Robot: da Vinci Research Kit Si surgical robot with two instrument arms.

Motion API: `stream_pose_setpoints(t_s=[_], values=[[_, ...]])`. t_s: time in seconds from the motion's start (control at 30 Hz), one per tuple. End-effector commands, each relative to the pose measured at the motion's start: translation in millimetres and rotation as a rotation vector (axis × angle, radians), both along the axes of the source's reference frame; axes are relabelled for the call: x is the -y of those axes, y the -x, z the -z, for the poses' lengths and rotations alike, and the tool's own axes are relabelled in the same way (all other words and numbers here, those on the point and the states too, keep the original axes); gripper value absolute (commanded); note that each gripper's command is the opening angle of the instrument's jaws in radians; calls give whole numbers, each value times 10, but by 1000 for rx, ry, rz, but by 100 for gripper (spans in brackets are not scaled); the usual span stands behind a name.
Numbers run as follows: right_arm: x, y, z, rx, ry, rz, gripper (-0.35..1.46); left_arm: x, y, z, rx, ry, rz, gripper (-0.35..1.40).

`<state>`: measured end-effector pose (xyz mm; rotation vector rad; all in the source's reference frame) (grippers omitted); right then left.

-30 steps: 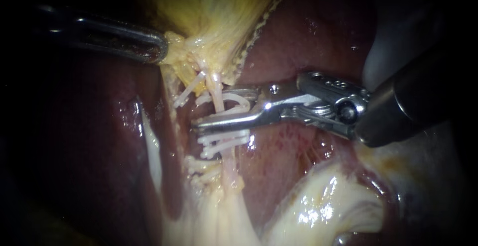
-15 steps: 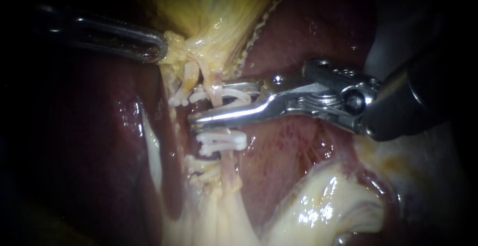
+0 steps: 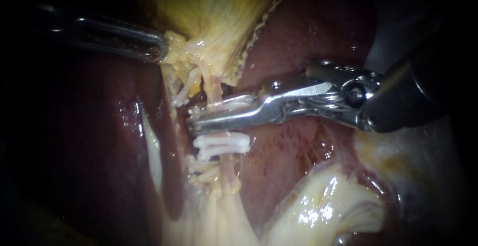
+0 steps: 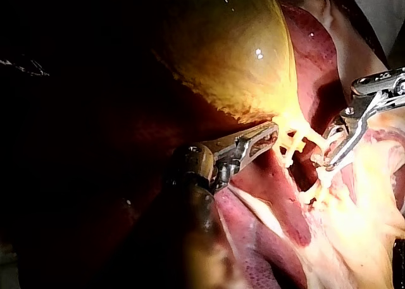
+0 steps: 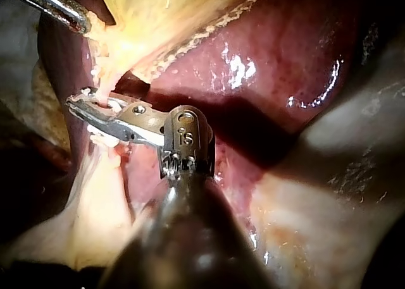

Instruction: Clipping third clip right tube

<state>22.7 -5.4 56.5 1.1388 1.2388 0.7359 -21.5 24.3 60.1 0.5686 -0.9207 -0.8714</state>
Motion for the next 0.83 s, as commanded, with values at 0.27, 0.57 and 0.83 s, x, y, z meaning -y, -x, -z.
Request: stream_pose_setpoints(t_s=[0.27, 0.57, 0.83], values=[[-2, 4, -6, 4, -16, 3, -35, -1, 0, -1, 0, 0, 0, -35], [-1, 5, -5, 12, -39, -4, -35, -1, 0, -1, 0, 0, 0, -35], [-1, 5, -5, 13, -44, -3, -35, -1, 0, -1, 0, 0, 0, -35]])
